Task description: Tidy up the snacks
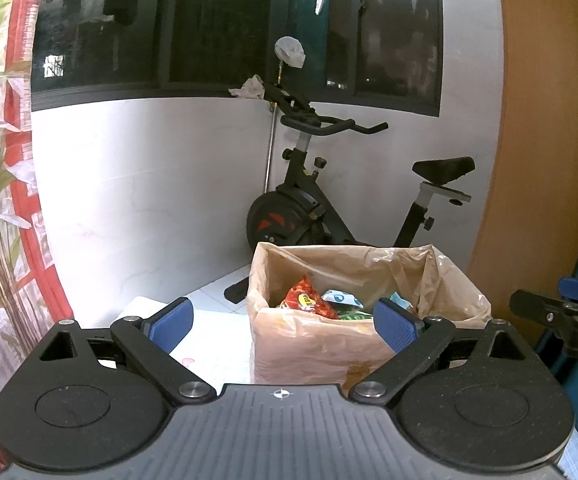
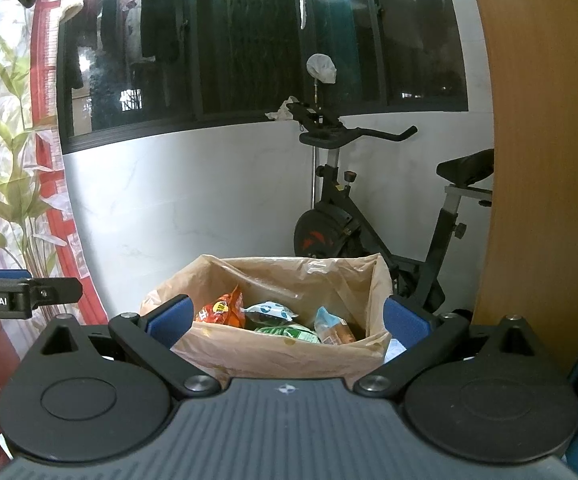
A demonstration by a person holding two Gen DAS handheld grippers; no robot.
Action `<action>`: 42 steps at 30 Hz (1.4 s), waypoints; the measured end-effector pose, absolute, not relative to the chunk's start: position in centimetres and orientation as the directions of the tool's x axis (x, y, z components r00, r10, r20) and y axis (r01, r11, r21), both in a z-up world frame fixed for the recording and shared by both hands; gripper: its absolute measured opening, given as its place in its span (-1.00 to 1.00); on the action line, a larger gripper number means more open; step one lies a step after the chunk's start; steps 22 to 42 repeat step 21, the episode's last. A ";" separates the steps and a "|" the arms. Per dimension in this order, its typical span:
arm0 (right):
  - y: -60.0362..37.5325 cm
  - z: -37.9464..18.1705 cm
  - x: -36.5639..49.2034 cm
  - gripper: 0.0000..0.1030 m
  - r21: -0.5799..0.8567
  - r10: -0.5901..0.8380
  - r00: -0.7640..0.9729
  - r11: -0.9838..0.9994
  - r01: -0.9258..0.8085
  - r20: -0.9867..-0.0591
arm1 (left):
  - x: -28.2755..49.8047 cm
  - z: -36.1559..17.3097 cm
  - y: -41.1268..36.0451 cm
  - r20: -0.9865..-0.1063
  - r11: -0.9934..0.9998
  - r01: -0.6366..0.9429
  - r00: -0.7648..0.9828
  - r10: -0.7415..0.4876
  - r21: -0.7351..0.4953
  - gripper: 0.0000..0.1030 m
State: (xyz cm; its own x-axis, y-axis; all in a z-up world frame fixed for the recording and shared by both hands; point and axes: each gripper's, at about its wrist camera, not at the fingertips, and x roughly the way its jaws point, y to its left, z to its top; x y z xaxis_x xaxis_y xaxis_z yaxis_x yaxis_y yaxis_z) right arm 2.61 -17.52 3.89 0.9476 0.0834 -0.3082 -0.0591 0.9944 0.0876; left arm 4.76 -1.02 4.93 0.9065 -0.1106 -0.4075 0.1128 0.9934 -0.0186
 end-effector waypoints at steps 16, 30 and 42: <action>-17.2 3.5 2.9 1.00 0.080 0.085 0.945 0.995 -0.062 -0.315 | 4.6 4.9 -1.0 -0.410 0.994 0.110 0.906 -0.107 -0.017 0.90; -17.2 3.5 2.9 1.00 0.079 0.086 0.946 0.995 -0.064 -0.314 | 4.6 4.8 -0.7 -0.409 0.992 0.122 0.904 -0.122 -0.025 0.91; -17.2 3.5 2.9 1.00 0.079 0.086 0.946 0.995 -0.064 -0.314 | 4.6 4.8 -0.7 -0.409 0.992 0.122 0.904 -0.122 -0.025 0.91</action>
